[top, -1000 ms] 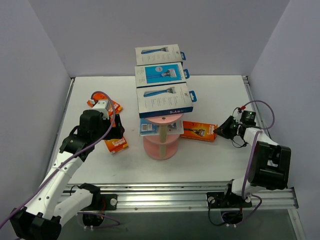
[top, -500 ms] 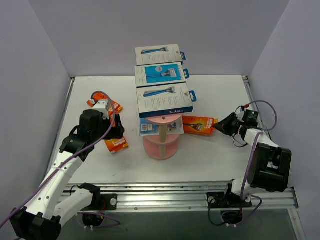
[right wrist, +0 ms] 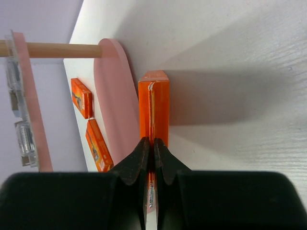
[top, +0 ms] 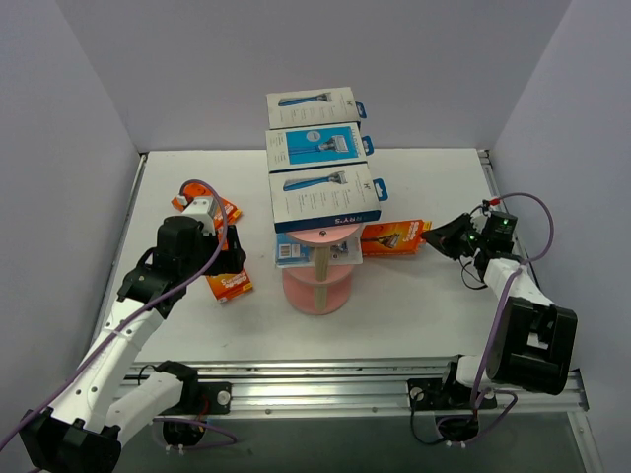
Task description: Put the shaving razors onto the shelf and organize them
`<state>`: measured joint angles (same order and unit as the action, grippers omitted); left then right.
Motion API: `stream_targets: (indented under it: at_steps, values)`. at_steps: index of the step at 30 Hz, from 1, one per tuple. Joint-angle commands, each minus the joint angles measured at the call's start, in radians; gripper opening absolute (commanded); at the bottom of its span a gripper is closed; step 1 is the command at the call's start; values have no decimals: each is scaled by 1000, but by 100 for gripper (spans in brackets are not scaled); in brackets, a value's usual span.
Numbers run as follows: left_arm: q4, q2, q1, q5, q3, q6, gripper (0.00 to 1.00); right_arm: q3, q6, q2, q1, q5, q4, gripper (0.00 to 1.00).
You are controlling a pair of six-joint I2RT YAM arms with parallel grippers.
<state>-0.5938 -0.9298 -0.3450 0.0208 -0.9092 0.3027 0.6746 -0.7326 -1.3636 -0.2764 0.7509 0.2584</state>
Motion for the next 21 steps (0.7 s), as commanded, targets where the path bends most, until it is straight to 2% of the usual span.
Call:
stream_targets:
  at_steps: [1, 21]
  values:
    - [19, 13, 5, -10, -28, -7, 95, -23, -71, 57, -14, 56, 110, 0]
    - [20, 19, 5, -13, -28, -7, 95, -70, -329, 106, -14, 156, 407, 0]
